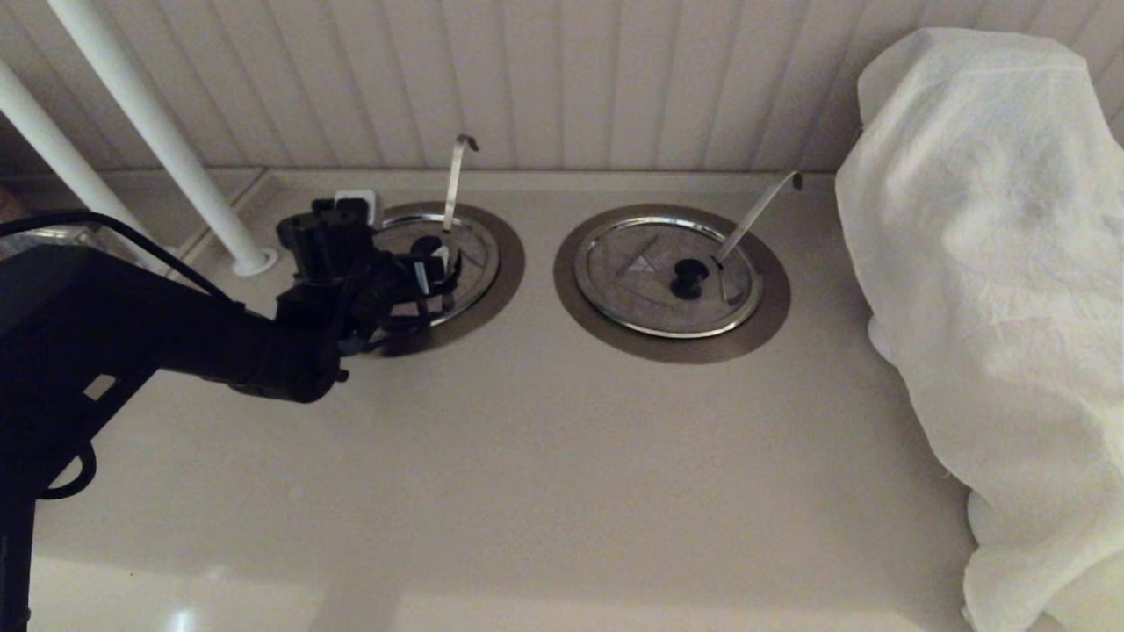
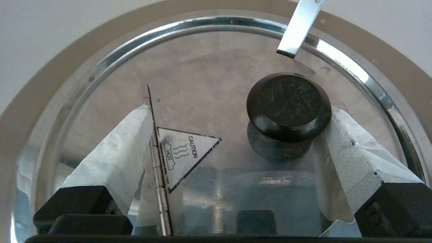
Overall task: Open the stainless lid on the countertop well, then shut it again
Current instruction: Open the lid
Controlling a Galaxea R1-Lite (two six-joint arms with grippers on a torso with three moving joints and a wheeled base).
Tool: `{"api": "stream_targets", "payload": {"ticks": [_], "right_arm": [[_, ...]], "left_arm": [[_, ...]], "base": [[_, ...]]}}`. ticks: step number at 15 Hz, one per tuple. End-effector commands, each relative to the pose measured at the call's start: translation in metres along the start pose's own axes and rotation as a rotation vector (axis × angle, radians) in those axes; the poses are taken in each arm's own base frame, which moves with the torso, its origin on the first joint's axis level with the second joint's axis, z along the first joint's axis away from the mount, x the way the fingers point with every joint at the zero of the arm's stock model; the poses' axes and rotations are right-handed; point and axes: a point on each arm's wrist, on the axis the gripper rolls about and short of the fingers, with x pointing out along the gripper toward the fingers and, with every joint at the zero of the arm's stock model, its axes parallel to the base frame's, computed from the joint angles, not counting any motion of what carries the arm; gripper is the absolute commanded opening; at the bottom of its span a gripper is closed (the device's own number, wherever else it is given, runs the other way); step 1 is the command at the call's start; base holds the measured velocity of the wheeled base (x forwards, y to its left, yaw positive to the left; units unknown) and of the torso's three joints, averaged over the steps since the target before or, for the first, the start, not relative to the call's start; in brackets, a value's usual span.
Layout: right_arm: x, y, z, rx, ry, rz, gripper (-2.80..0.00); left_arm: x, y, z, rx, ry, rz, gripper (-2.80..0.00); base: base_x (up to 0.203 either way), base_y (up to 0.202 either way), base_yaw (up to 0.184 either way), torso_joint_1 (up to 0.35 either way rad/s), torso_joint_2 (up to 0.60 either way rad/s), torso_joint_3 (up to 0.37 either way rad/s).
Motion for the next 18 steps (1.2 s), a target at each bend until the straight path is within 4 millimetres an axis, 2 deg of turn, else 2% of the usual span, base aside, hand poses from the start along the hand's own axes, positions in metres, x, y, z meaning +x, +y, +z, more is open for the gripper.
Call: {"api": "stream_targets", "payload": {"ticks": [1,9,16,18], "right_arm": [[0.000,0.000,0.000,-0.001,0.000,0.002,0.00],[0.000,0.000,0.000,-0.001,0.000,0.000,0.00],[0.000,0.000,0.000,-0.001,0.000,0.000,0.00],[0.000,0.000,0.000,-0.001,0.000,0.000,0.00]], "left_arm": [[-0.002,0.003,0.006,-0.004,-0.016,0.006,0.00],[-0.013,0.023,0.024,-0.004,-0.055,0.048,0.00],[-0.022,0.027,0.021,0.060,-0.053,0.058,0.00],[-0.023,0.035,0.022,0.064,-0.055,0.076,0.00]], "base": [[0.000,0.000,0.000,0.000,0.00,0.000],[0.000,0.000,0.000,0.000,0.00,0.000],[0.000,0.000,0.000,0.000,0.00,0.000],[0.000,0.000,0.000,0.000,0.00,0.000]]}}
